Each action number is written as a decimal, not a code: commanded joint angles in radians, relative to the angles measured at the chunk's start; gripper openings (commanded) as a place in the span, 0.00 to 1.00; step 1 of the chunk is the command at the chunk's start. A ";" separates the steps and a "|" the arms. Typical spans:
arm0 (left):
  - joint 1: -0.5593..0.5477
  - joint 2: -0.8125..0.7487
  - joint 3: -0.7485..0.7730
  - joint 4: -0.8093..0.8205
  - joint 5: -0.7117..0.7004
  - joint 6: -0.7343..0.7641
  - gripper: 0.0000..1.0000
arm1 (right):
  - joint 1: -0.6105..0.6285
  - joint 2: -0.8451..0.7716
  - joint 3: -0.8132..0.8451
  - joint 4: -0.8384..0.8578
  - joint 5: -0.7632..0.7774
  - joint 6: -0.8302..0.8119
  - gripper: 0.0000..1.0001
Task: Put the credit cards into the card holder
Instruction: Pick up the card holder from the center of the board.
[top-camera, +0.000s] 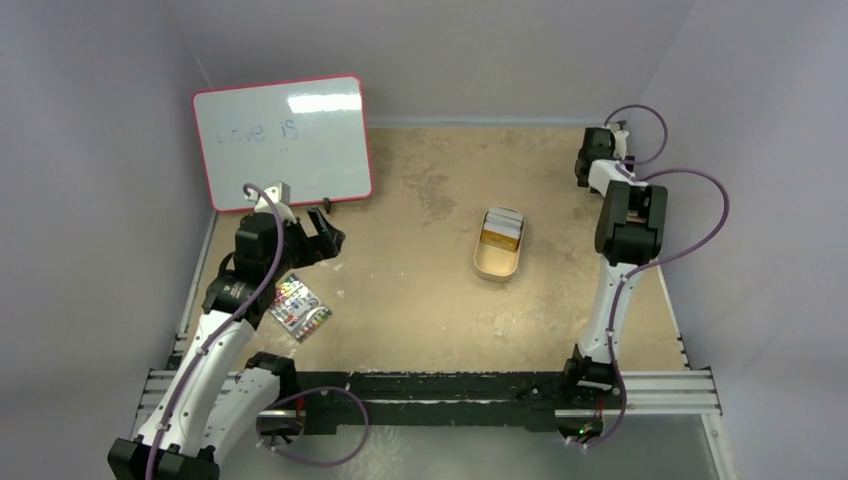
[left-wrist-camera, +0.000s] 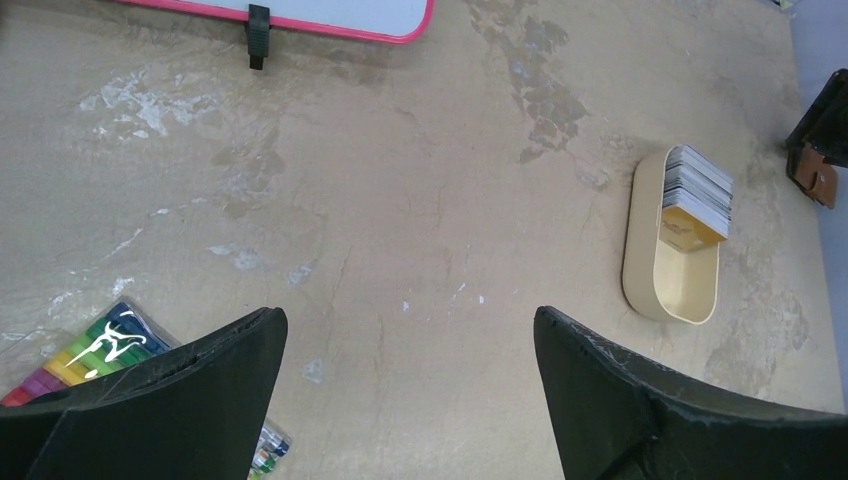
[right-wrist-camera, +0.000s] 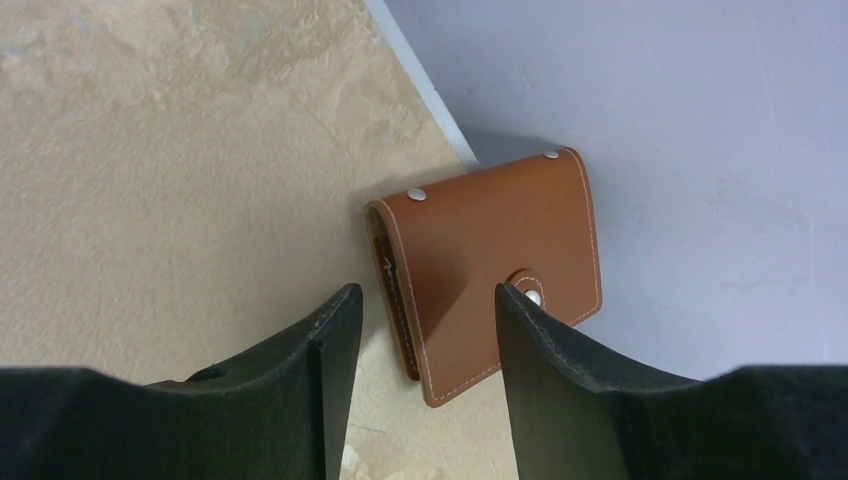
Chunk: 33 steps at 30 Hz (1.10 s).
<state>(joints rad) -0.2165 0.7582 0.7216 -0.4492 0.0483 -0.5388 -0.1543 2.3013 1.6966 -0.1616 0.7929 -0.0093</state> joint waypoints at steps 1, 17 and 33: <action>0.002 0.001 0.002 0.048 0.004 0.000 0.93 | -0.017 0.008 0.014 -0.022 -0.011 0.028 0.53; 0.002 -0.012 0.002 0.046 -0.005 0.000 0.93 | -0.017 -0.031 -0.055 -0.016 0.023 0.069 0.13; 0.002 -0.016 0.002 0.040 -0.016 -0.002 0.93 | 0.117 -0.254 -0.177 0.088 -0.203 0.005 0.00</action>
<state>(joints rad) -0.2165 0.7551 0.7216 -0.4492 0.0414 -0.5388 -0.1040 2.1315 1.5387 -0.1493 0.6758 0.0238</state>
